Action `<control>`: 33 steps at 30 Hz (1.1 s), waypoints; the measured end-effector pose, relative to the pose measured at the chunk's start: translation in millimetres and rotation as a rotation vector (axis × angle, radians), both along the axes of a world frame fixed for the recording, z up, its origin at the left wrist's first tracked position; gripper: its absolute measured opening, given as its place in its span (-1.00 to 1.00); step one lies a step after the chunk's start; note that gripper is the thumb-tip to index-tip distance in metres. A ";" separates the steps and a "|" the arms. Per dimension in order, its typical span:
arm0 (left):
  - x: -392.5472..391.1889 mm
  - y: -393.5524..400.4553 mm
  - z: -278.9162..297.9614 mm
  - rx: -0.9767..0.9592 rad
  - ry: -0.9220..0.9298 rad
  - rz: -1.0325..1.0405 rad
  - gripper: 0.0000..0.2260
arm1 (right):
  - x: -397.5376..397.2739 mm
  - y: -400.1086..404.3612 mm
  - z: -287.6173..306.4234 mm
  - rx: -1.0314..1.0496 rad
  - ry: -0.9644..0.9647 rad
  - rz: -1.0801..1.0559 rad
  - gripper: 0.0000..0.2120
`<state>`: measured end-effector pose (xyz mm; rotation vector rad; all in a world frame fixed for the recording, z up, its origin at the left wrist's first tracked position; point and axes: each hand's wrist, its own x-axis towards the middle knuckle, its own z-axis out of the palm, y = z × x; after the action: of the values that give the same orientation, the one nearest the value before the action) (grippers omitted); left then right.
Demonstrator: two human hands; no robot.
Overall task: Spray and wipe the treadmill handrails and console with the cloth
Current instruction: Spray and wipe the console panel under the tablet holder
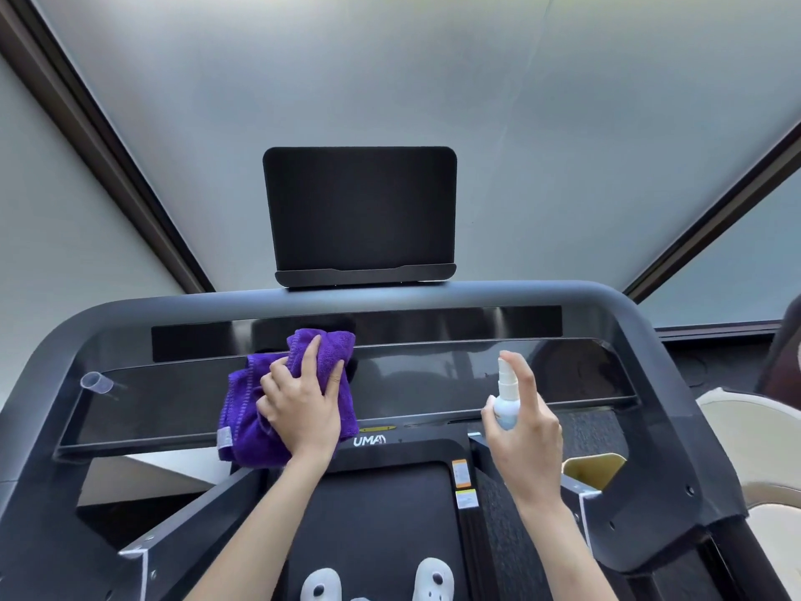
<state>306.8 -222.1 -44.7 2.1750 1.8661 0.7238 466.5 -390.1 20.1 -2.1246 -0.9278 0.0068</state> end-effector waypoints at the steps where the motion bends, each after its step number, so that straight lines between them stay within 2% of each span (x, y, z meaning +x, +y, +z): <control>1: 9.8 -6.6 -0.7 -0.002 0.015 -0.007 -0.58 | 2.5 -0.8 0.8 -0.004 0.001 0.002 -0.35; 9: 127.8 -39.7 7.9 -0.108 0.154 -0.051 -0.53 | 34.4 -26.2 1.7 -0.008 0.021 -0.044 -0.36; 13: 171.1 -69.6 9.7 -0.089 0.147 -0.292 -0.55 | 44.8 -33.2 -1.6 -0.017 0.032 -0.029 -0.35; 15: 166.3 -72.8 8.0 -0.094 0.135 -0.417 -0.57 | 47.3 -32.7 -2.8 -0.028 0.046 0.001 -0.35; 17: 145.5 -63.4 7.5 -0.066 0.111 -0.451 -0.59 | 48.4 -29.1 -2.9 -0.025 0.069 0.022 -0.37; 20: 102.1 -34.8 6.4 -0.007 0.118 -0.316 -0.59 | 50.3 -20.3 -2.6 -0.019 0.086 0.048 -0.39; 24: 46.9 8.2 -2.3 -0.011 0.092 -0.002 -0.57 | 53.2 -12.6 -1.2 -0.011 0.100 0.069 -0.40; 27: 49.7 22.9 -5.1 -0.037 0.063 0.176 -0.55 | 56.8 -13.1 -1.0 0.004 0.094 0.058 -0.41; 30: 93.7 21.4 0.1 -0.040 0.034 0.169 -0.53 | 61.2 -16.9 -1.1 0.025 0.097 0.038 -0.39; 33: 149.1 0.7 7.3 0.006 0.028 -0.013 -0.52 | 64.6 -20.2 -2.1 0.016 0.098 0.041 -0.38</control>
<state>455.8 -221.4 -37.4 2.2102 1.8638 0.7002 531.1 -410.3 18.0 -2.0713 -0.9097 0.1233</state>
